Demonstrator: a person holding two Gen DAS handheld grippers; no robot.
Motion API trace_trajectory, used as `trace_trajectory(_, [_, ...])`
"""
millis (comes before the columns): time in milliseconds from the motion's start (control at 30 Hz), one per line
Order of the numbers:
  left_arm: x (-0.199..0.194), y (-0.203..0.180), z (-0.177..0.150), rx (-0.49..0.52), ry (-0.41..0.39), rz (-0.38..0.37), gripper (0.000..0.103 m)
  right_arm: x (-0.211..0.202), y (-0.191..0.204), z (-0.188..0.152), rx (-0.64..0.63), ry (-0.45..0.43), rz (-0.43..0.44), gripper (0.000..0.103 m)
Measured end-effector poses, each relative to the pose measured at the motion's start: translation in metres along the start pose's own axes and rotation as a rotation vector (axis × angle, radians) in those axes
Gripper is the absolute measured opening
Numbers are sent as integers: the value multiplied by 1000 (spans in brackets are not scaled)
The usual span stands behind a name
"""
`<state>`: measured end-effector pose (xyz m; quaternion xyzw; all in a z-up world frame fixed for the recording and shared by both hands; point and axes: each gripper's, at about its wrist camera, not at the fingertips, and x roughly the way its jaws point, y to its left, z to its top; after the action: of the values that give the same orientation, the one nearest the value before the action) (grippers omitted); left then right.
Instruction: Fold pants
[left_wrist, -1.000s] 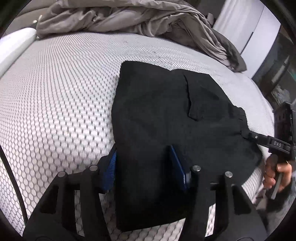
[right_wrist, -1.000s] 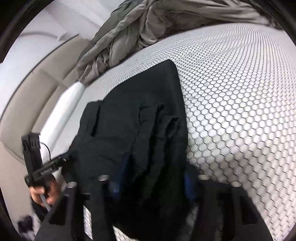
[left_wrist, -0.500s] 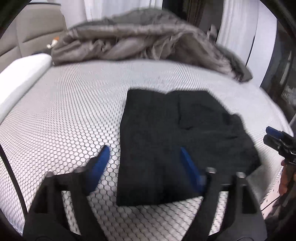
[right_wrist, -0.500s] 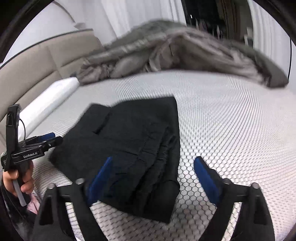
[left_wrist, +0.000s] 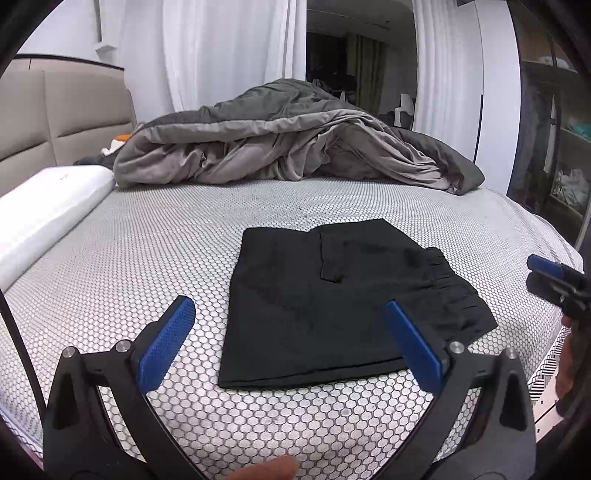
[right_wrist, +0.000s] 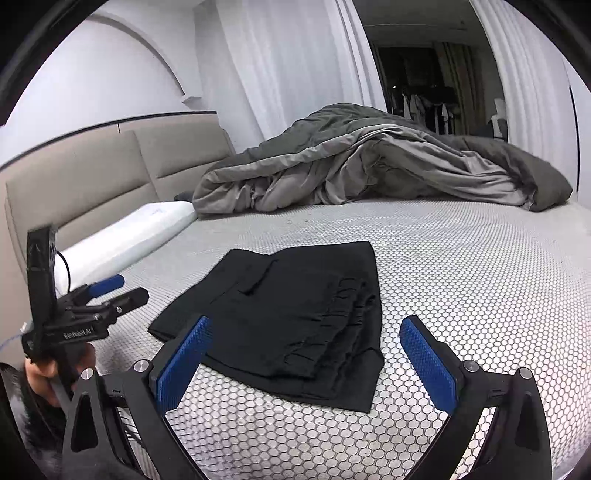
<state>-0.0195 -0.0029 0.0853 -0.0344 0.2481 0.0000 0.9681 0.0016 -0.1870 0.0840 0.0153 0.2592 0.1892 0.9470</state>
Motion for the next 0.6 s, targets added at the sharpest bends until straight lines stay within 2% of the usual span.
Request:
trace_trajectory(100, [7, 4, 1, -2, -2, -12, 102, 3, 4, -2, -12, -6, -9, 103])
trace_trajectory(300, [19, 12, 2, 11, 2, 10, 102, 7, 15, -5, -38, 0, 3, 103])
trace_trajectory(600, [30, 18, 0, -7, 41, 28, 102, 7, 17, -2, -32, -17, 9, 103])
